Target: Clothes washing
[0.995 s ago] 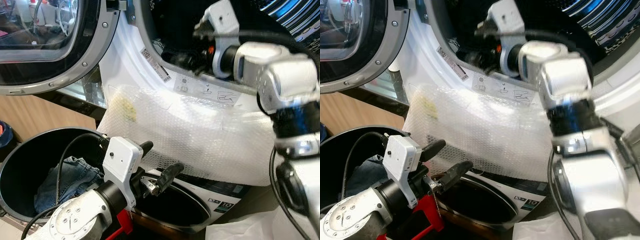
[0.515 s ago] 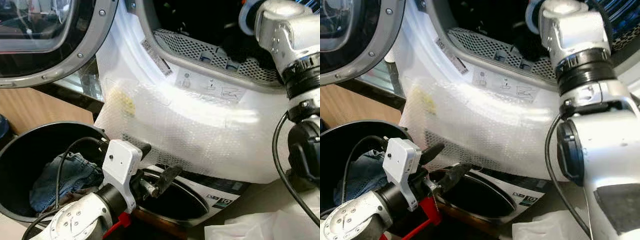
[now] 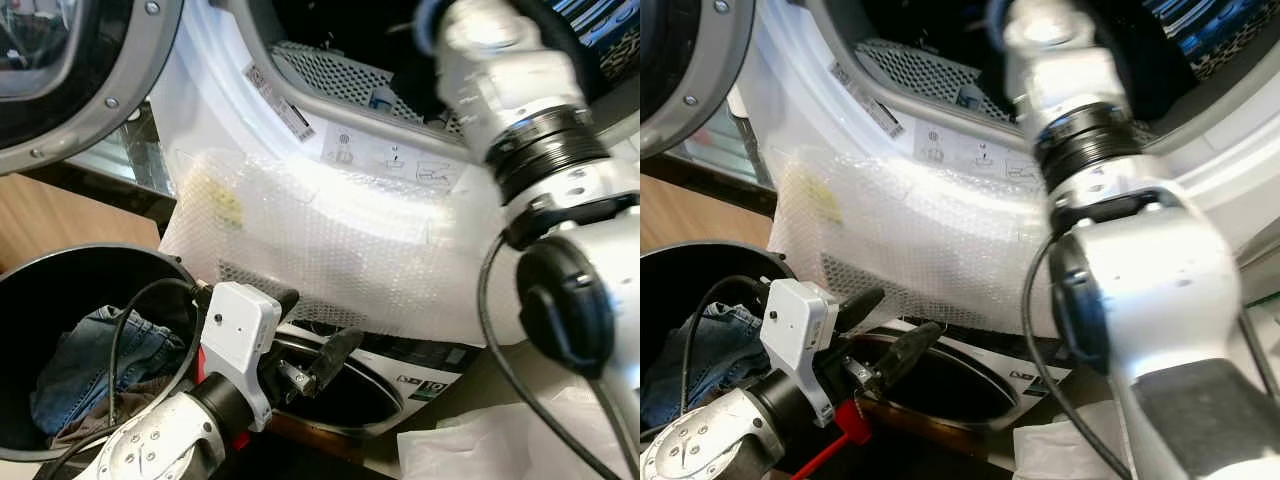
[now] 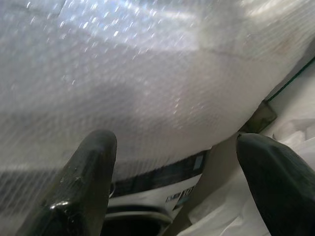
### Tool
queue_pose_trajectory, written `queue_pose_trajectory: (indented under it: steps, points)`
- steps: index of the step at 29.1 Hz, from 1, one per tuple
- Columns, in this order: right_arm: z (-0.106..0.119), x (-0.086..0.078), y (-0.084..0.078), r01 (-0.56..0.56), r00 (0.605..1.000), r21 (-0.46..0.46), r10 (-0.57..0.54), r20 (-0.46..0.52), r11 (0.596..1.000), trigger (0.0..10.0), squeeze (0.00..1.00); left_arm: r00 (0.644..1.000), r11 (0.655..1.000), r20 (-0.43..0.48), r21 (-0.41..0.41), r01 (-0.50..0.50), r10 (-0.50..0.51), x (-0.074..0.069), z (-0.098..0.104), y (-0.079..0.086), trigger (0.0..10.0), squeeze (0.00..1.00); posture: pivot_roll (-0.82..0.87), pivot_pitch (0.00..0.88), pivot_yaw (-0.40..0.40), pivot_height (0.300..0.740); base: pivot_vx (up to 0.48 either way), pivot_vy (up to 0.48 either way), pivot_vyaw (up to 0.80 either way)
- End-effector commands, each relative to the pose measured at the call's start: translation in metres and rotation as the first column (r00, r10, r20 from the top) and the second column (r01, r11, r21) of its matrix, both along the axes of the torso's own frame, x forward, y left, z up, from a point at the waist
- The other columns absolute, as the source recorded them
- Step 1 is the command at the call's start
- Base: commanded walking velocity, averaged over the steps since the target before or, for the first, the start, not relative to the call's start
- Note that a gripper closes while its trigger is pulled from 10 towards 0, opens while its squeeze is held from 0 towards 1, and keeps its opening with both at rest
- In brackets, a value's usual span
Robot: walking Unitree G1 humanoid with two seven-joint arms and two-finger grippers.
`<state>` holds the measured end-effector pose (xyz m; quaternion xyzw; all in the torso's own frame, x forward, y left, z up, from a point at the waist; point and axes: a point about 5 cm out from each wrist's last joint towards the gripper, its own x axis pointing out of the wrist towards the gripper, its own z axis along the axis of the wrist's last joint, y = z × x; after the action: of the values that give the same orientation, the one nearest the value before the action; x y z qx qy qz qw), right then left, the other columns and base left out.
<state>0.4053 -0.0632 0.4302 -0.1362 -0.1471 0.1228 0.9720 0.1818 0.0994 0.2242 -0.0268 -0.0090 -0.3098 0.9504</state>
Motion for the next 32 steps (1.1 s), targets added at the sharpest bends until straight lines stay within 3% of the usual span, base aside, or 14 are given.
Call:
queue_pose_trajectory:
  steps: [1,4,6,10,13,17,18,20,22,23,24,27,29,32]
  points:
    - [-0.001,0.002,-0.01,-0.008,1.0,-0.063,0.006,-0.022,0.998,10.0,0.0,1.0,1.0,0.007,0.005,0.009,-0.009,-0.007,0.002,-0.001,10.0,0.0,0.06,0.227,-0.24,0.74,0.0,0.0,0.0]
    - [0.007,0.001,-0.027,0.026,1.0,-0.123,-0.024,0.018,0.992,10.0,0.0,1.0,1.0,0.005,0.006,0.005,-0.005,-0.007,0.002,-0.001,10.0,0.0,0.06,0.227,-0.24,0.74,0.0,0.0,0.0]
    - [0.007,0.001,-0.027,0.026,1.0,-0.123,-0.024,0.018,0.992,10.0,0.0,1.0,1.0,0.005,0.006,0.005,-0.005,-0.007,0.002,-0.001,10.0,0.0,0.06,0.227,-0.24,0.74,0.0,0.0,0.0]
    - [0.017,-0.004,-0.058,-0.036,0.999,-0.32,0.039,0.004,0.947,10.0,0.0,1.0,1.0,0.012,0.008,-0.011,0.011,-0.003,0.003,0.002,10.0,0.0,0.05,0.217,-0.241,0.74,0.0,0.0,0.0]
    - [0.021,-0.009,-0.077,-0.109,0.994,-0.361,0.098,-0.048,0.926,10.0,0.0,1.0,1.0,0.016,0.002,-0.009,0.009,-0.003,0.003,0.001,10.0,0.0,0.05,0.208,-0.239,0.74,0.0,0.0,0.0]
    - [0.025,-0.016,-0.093,-0.223,0.974,-0.363,0.197,-0.108,0.905,10.0,0.0,1.0,1.0,0.018,0.001,-0.005,0.005,-0.002,0.004,0.0,10.0,0.0,0.04,0.198,-0.233,0.74,0.0,0.0,0.0]
    - [0.027,-0.027,-0.108,-0.356,0.934,-0.378,0.319,-0.16,0.855,10.0,0.0,1.0,1.0,0.026,0.002,0.005,-0.005,0.0,0.005,-0.001,10.0,0.0,0.04,0.192,-0.228,0.74,0.0,0.0,0.0]
    - [0.026,-0.032,-0.114,-0.425,0.904,-0.371,0.375,-0.203,0.826,10.0,0.0,1.0,1.0,0.027,0.002,0.009,-0.009,0.0,0.005,-0.001,10.0,0.0,0.04,0.186,-0.223,0.74,0.0,0.0,0.0]
    - [0.022,-0.037,-0.119,-0.503,0.864,-0.388,0.442,-0.241,0.772,10.0,0.0,0.999,1.0,0.032,0.002,0.014,-0.014,0.0,0.006,-0.001,10.0,0.0,0.04,0.183,-0.221,0.74,0.0,0.0,0.0]
    - [0.022,-0.037,-0.119,-0.503,0.864,-0.388,0.442,-0.241,0.772,10.0,0.0,0.999,1.0,0.032,0.002,0.014,-0.014,0.0,0.006,-0.001,10.0,0.0,0.04,0.183,-0.221,0.74,0.0,0.0,0.0]
    - [0.017,-0.042,-0.126,-0.565,0.825,-0.389,0.49,-0.281,0.728,10.0,0.0,0.999,1.0,0.035,0.005,0.02,-0.02,0.001,0.006,-0.002,10.0,0.0,0.04,0.177,-0.218,0.74,0.0,0.0,0.0]
    - [0.011,-0.046,-0.136,-0.605,0.795,-0.374,0.513,-0.323,0.703,10.0,0.0,0.999,1.0,0.034,0.006,0.026,-0.027,0.0,0.006,-0.002,10.0,0.0,0.04,0.174,-0.216,0.74,0.0,0.0,0.0]
    - [0.008,-0.048,-0.142,-0.604,0.797,-0.389,0.507,-0.329,0.696,10.0,0.0,0.999,1.0,0.033,0.007,0.027,-0.027,0.0,0.006,-0.002,10.0,0.0,0.04,0.174,-0.216,0.74,0.0,0.0,0.0]
    - [0.006,-0.049,-0.155,-0.581,0.81,-0.376,0.466,-0.357,0.722,10.0,0.0,0.999,1.0,0.032,0.009,0.026,-0.026,0.0,0.006,-0.001,10.0,0.0,0.05,0.176,-0.214,0.74,0.0,0.0,0.0]
